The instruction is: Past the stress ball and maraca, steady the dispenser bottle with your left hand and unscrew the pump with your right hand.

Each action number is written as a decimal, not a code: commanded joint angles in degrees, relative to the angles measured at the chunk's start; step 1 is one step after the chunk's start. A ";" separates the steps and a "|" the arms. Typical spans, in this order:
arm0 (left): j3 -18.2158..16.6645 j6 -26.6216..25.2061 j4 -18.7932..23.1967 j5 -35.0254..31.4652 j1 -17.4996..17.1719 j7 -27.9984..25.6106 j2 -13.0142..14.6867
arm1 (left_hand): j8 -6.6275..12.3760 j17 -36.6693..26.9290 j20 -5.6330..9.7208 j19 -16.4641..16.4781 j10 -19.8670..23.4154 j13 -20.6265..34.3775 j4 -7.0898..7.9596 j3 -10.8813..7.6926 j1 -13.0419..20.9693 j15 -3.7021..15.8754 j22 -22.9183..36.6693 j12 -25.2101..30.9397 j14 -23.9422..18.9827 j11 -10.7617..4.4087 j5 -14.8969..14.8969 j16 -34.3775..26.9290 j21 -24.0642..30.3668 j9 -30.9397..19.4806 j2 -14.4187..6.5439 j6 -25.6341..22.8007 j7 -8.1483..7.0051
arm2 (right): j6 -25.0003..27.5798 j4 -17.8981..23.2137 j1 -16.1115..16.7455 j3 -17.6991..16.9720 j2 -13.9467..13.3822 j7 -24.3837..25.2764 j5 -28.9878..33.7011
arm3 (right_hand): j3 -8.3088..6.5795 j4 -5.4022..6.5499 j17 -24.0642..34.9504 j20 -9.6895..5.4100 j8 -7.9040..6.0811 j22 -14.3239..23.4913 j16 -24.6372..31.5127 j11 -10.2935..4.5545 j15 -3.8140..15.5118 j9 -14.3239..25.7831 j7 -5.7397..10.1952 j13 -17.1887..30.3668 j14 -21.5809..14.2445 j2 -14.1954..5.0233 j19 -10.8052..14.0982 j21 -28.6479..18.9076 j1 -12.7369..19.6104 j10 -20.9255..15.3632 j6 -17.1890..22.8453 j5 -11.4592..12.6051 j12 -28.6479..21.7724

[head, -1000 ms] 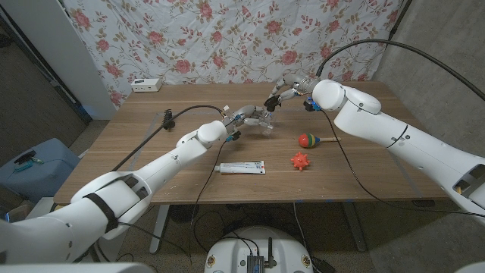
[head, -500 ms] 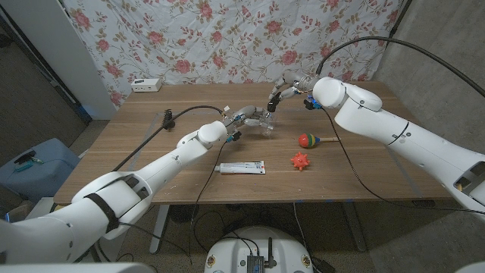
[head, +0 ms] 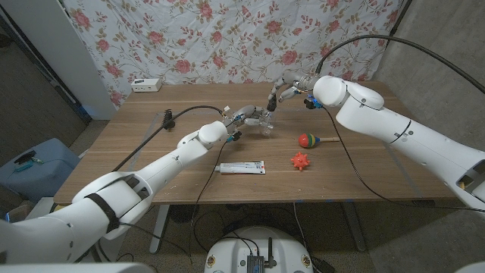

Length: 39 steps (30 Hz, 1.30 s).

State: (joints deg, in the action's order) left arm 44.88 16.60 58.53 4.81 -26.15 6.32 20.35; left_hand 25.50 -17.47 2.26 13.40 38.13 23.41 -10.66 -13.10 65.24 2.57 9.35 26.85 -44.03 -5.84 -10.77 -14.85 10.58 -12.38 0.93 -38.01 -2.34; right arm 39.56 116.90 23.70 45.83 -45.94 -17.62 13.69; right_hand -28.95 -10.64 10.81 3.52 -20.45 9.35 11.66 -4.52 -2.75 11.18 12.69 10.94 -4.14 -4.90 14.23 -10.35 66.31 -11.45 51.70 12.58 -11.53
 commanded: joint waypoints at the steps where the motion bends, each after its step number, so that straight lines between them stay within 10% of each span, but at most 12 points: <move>1: -0.01 1.01 -0.15 -0.54 0.04 -0.88 -0.14 | 0.40 -0.16 5.42 0.18 2.47 4.53 2.28 -2.72 0.31 7.64 0.00 0.34 -2.74 -1.74 -0.42 -0.32 -0.17 -0.16 -7.19 -3.87 -0.29 | 0.59 3.07 0.75 -1.67 -1.61 0.38 -0.29 | 0.19 0.36 0.17 0.33 1.26 0.14 -0.08 0.32 -0.21 0.03 0.05 0.04 0.03 0.45 -0.26 -0.13 0.86 1.76 -1.99 0.11 0.79; 16: 0.17 1.57 -1.17 -0.78 0.49 -1.02 -0.62 | 0.53 -0.08 5.42 0.15 2.66 4.64 2.24 -2.87 0.17 7.55 0.01 0.32 -2.81 -1.87 -0.40 -0.11 -0.18 -0.14 -7.15 -3.89 -0.39 | 0.44 6.72 3.77 -5.61 -2.98 3.78 -2.80 | 2.44 1.63 0.28 1.31 3.74 0.16 0.10 2.05 -1.20 0.05 0.01 0.18 -0.14 2.53 -0.10 -0.32 -1.79 1.76 -5.43 -0.86 0.42; 28: 0.25 1.81 -0.58 -1.86 0.14 -2.84 -0.61 | 0.70 -0.17 5.43 0.15 2.94 4.73 2.19 -2.93 0.08 7.54 0.01 0.35 -2.95 -1.95 -0.38 -0.10 -0.17 -0.13 -7.12 -4.05 -0.42 | 3.61 8.88 3.86 -4.79 -3.63 4.94 -1.53 | 7.71 5.40 0.74 2.21 7.50 0.26 0.38 4.46 -2.81 0.65 -0.50 0.35 -0.51 5.71 0.77 -0.60 -14.03 2.06 -11.15 -2.26 0.31; 39: 0.26 1.40 0.13 -2.30 -0.10 -3.44 -0.46 | 0.92 -0.01 5.60 0.21 3.13 4.82 2.10 -3.06 0.01 7.54 0.01 0.34 -3.20 -1.85 -0.37 0.06 -0.15 -0.13 -6.95 -4.32 -0.43 | 7.01 9.97 3.98 -3.58 -3.24 6.62 0.13 | 11.05 7.90 0.79 -0.03 8.18 0.44 0.93 6.86 -2.08 1.31 -6.13 0.38 -2.78 6.82 4.50 -1.42 -22.89 1.17 -13.20 -2.33 -0.03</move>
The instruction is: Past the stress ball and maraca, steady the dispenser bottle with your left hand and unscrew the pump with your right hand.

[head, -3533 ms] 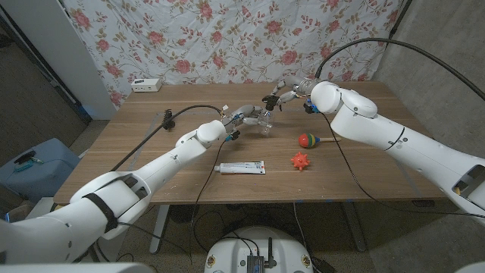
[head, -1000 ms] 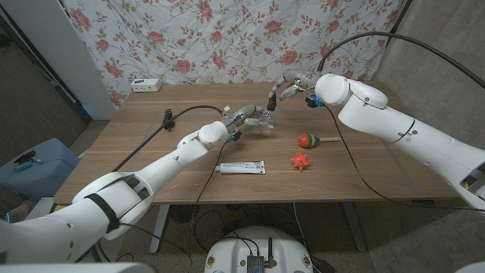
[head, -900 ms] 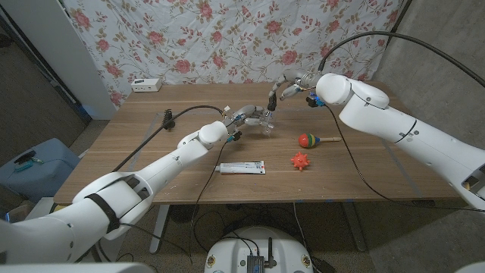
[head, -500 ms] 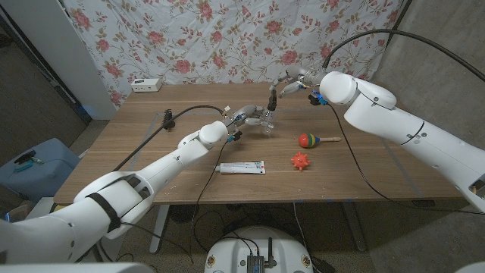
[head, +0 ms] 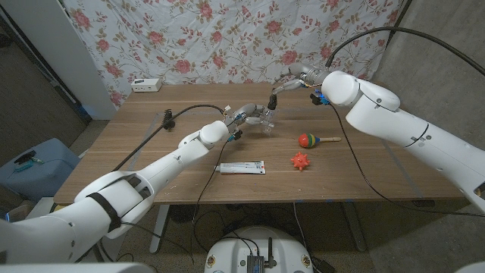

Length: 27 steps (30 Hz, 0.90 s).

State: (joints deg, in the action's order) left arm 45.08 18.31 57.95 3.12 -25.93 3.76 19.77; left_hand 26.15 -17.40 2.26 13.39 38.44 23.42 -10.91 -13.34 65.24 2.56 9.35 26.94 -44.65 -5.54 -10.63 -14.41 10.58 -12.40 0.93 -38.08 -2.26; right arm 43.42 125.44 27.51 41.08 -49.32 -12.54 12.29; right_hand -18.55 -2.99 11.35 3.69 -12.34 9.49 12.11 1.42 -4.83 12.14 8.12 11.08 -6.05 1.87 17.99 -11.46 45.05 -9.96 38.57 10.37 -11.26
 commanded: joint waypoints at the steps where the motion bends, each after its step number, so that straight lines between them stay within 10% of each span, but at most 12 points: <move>1: 0.08 -0.37 0.70 -0.60 -0.30 -0.84 0.09 | 0.27 -0.06 5.57 0.19 2.77 4.82 2.39 -2.83 -0.05 7.53 0.01 0.22 -2.60 -2.16 -0.51 -0.37 -0.15 -0.11 -6.99 -4.25 -0.49 | 3.61 1.49 -0.01 1.53 0.20 1.56 1.88 | 0.81 0.39 0.26 -0.21 0.02 0.31 0.48 1.14 -0.01 0.38 -1.88 0.24 -0.91 0.09 0.77 -0.28 -2.06 -0.54 0.03 -0.13 -0.38; 27: 0.08 -1.68 3.83 -1.72 -1.27 -1.98 1.00 | 0.48 -0.22 5.63 0.16 2.88 5.01 2.31 -3.00 -0.10 7.64 0.01 0.10 -2.78 -2.25 -0.48 -0.31 -0.17 -0.10 -7.00 -4.23 -0.49 | 17.98 1.84 -9.54 13.50 2.00 -4.16 9.44 | 5.26 3.93 0.41 2.55 0.62 0.29 -0.25 5.92 -3.91 0.97 -8.57 0.35 -0.21 1.98 -0.56 0.69 -13.78 0.92 -2.37 -0.23 0.19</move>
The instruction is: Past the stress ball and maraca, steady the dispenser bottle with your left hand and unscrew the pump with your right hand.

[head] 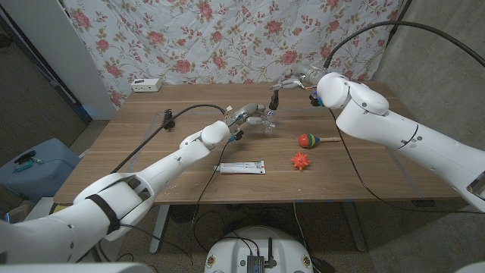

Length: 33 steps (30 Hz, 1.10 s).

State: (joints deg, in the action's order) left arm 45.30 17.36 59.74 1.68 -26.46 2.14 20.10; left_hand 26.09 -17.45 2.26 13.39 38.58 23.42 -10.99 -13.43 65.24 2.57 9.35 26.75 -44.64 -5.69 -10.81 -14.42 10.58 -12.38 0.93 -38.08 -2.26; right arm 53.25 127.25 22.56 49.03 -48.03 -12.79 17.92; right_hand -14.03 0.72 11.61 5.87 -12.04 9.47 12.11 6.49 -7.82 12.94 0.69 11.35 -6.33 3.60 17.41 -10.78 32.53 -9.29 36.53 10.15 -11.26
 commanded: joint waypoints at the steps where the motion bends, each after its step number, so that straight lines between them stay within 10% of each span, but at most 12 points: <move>1: -0.15 -0.81 2.26 -0.31 -0.81 -0.31 0.78 | 0.59 -0.17 5.66 0.16 2.78 5.02 2.38 -2.91 -0.10 7.68 0.01 0.30 -2.80 -2.09 -0.29 -0.29 -0.17 -0.11 -6.95 -4.31 -0.50 | 9.07 0.11 -5.22 6.52 0.78 -4.20 4.43 | 0.80 0.27 0.16 0.46 0.32 0.30 -0.26 0.88 -0.96 0.18 -1.23 0.07 0.09 0.29 -0.03 0.02 -1.42 0.27 -0.36 -0.02 0.19; 33: -0.56 -1.21 3.92 -0.61 -1.86 -0.92 1.41 | 0.89 -0.33 5.62 0.08 3.07 5.23 2.38 -3.11 -0.24 7.75 0.01 0.21 -2.88 -2.23 -0.30 -0.15 -0.19 -0.09 -7.02 -4.46 -0.61 | 19.01 -2.27 -18.15 22.56 2.54 -6.93 4.12 | 1.42 0.14 -0.01 0.94 0.24 0.31 -0.54 1.64 -1.64 0.63 -2.48 0.07 0.62 0.76 -0.41 0.01 -2.89 1.68 -1.51 0.14 0.36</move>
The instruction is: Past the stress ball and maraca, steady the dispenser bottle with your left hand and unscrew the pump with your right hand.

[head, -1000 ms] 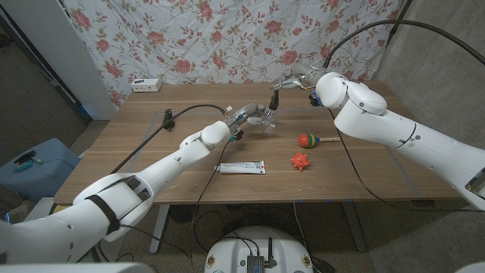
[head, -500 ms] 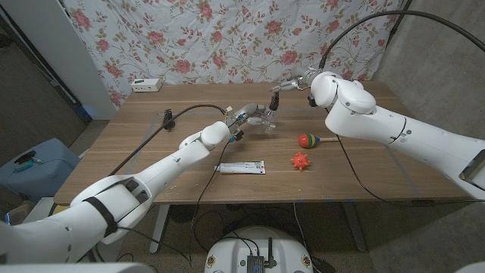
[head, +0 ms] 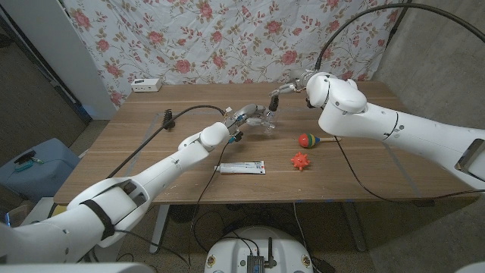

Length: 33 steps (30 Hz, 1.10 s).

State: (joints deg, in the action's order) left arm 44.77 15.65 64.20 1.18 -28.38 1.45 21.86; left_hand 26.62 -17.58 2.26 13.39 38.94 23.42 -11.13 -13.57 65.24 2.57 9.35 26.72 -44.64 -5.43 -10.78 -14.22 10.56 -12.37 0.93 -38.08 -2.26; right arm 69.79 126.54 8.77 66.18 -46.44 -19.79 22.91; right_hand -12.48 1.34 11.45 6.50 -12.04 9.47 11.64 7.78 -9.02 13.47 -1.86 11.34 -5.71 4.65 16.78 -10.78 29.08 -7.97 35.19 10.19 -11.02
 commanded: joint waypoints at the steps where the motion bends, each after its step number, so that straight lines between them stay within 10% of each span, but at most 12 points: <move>1: -0.01 0.58 -0.65 -0.10 0.10 -0.25 -0.42 | 0.36 -0.16 5.60 0.07 2.76 5.24 2.52 -2.98 -0.27 7.72 0.01 0.25 -2.89 -2.50 -0.33 -0.33 -0.17 -0.10 -6.99 -4.44 -0.63 | 2.37 -1.70 -4.49 5.55 0.97 0.21 -1.12 | -0.26 -0.65 0.14 0.35 0.20 0.31 -0.06 0.36 -0.43 0.12 0.08 0.08 -0.01 -0.37 0.29 -0.01 0.82 0.39 -0.21 0.16 0.11; 33: -0.06 -0.07 -0.39 0.27 0.02 -0.03 -0.49 | 0.61 -0.32 5.53 -0.04 2.90 5.43 2.56 -3.22 -0.41 7.57 0.01 0.12 -2.99 -2.38 -0.40 -0.25 -0.18 -0.09 -7.21 -4.53 -0.51 | 1.37 -3.11 -7.12 8.47 1.08 3.57 -5.80 | -3.77 -5.85 -0.19 -0.05 -1.54 0.29 0.18 -0.20 0.23 0.79 1.39 0.04 -1.15 -2.00 1.19 -0.29 8.36 0.05 1.47 0.84 -0.29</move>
State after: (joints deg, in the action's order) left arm 44.67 15.55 64.29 1.09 -28.57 1.04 21.59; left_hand 26.95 -17.70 2.26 13.39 38.97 23.42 -11.13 -13.57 65.24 2.58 9.35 26.72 -44.65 -5.41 -10.77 -14.04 10.40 -12.39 0.93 -38.08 -2.26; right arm 72.12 123.55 2.29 74.18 -44.90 -16.98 18.45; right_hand -15.98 -4.06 11.18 6.49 -12.97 9.46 11.65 7.89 -8.79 14.00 -0.67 11.18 -6.55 2.86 17.41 -10.78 36.68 -7.86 36.37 10.87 -11.03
